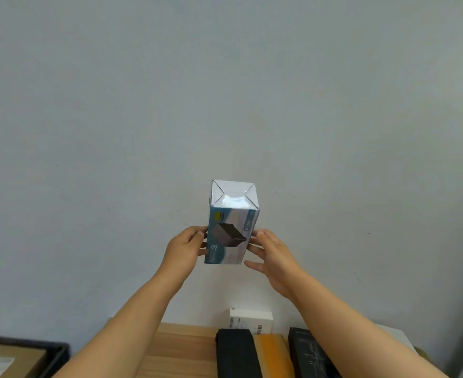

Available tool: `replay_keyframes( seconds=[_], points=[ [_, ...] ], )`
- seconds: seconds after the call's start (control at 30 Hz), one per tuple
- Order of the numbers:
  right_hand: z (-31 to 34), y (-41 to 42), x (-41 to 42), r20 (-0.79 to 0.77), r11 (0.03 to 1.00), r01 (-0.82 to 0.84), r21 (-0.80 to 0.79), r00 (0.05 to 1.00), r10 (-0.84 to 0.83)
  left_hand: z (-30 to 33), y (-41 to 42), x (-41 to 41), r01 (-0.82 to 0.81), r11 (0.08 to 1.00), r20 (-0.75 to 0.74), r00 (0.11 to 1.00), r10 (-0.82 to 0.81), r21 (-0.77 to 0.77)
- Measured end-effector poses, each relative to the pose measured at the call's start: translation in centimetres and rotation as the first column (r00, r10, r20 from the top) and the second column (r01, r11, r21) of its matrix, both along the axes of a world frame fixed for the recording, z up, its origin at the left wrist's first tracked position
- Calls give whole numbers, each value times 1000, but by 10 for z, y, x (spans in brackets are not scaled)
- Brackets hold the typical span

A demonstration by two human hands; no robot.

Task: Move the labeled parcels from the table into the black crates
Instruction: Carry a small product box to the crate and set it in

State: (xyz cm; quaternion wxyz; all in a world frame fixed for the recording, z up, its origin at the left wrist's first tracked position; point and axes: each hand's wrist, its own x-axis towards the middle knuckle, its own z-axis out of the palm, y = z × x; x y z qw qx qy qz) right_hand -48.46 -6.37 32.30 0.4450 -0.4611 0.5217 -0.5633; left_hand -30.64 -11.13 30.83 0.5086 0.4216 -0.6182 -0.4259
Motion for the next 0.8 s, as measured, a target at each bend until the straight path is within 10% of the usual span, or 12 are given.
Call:
replay_keyframes(
  seconds=[0.2,0.8],
  points=[
    [0,-1,0,42,1000,-22,-17,999,23,14,7,7,109,987,-221,972,-82,115],
    [-3,17,-9,22,999,-47,-18,999,47,19,22,-6,139,989,-144,979,-145,-48]
  ],
)
